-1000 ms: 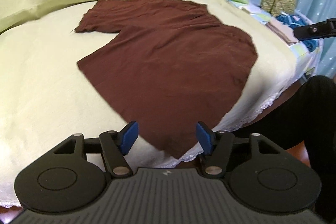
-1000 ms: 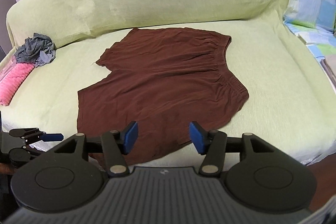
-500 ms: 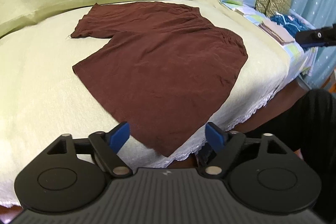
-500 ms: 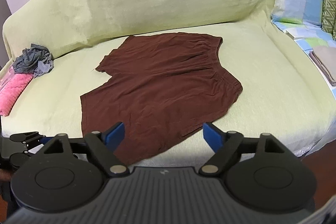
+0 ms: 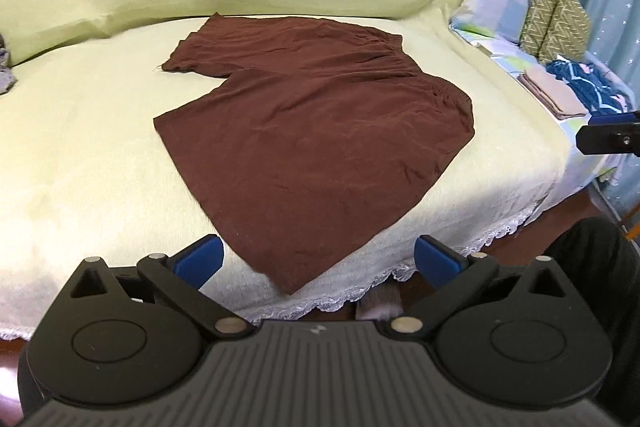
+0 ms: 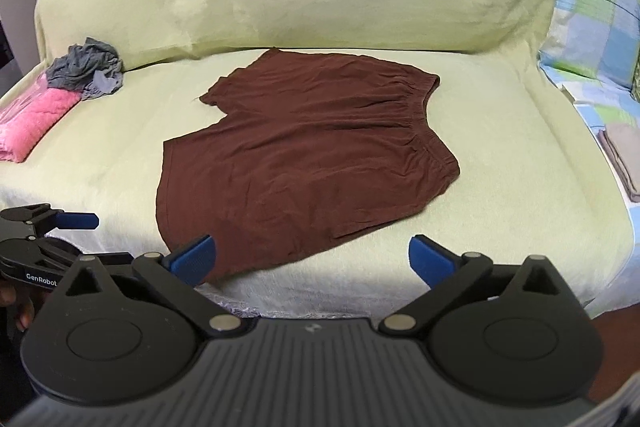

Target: Fold clothes

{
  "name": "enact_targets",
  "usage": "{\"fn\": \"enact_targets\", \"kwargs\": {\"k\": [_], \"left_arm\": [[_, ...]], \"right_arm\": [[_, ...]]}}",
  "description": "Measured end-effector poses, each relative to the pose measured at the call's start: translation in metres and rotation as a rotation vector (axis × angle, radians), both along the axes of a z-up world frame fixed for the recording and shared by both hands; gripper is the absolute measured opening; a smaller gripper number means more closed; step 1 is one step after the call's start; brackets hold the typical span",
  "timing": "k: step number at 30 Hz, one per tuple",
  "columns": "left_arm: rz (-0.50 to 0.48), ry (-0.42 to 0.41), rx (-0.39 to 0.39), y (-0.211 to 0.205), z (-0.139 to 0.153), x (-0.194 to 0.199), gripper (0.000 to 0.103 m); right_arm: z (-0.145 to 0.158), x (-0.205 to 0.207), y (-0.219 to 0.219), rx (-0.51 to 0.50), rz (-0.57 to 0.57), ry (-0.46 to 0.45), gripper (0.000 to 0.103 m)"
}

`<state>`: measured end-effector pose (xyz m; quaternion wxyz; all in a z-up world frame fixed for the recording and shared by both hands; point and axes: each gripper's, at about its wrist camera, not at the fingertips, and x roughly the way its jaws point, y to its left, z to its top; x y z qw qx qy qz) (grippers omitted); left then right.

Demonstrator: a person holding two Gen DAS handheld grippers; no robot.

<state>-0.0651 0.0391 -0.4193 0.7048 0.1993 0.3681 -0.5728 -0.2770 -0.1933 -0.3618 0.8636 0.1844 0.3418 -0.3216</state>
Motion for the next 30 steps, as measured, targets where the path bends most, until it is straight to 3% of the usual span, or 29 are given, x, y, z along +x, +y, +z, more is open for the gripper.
{"fn": "enact_targets", "kwargs": {"k": [9, 20, 30], "left_arm": [[0.099, 0.014, 0.016, 0.010, 0.002, -0.012, 0.102], [0.165, 0.009, 0.082, 0.013, -0.002, -0.020, 0.102], [0.260, 0.016, 0.052, 0.015, 0.009, -0.024, 0.102]], "right_arm": [[-0.011, -0.021, -0.008, -0.007, -0.035, -0.019, 0.102], [-0.023, -0.013, -0.025, 0.000, 0.004, -0.031, 0.102], [-0.025, -0.001, -0.034, 0.021, 0.065, -0.016, 0.102]]}}
